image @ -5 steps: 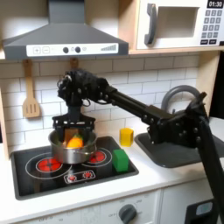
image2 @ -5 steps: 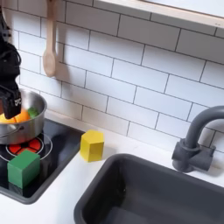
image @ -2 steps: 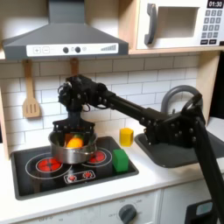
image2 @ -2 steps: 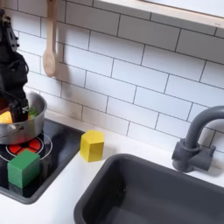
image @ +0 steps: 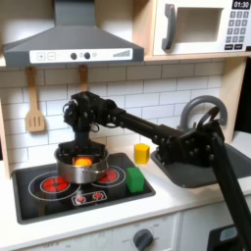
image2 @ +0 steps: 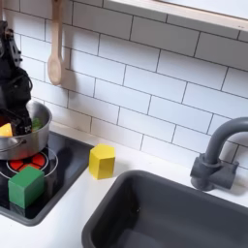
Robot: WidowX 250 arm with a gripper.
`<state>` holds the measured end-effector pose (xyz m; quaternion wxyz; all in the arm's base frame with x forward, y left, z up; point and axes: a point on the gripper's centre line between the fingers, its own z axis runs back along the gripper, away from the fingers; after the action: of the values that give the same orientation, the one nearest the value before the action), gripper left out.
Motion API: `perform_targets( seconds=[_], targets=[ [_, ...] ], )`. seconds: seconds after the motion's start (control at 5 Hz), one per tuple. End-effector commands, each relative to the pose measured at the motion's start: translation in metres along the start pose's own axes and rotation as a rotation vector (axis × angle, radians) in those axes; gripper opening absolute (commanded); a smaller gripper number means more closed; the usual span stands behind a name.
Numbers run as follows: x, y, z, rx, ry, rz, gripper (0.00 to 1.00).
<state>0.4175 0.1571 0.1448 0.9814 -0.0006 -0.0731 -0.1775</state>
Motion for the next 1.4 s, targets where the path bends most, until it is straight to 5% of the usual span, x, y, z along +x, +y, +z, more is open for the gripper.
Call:
perform_targets(
  seconds=[0.0,1.2],
  targets=[
    [-0.003,-0.004,-0.010,-0.014,0.025,-0.005,0.00],
    [-0.005,-0.007,0.029,-0.016,0.009,-0.020,0.00]
  ],
)
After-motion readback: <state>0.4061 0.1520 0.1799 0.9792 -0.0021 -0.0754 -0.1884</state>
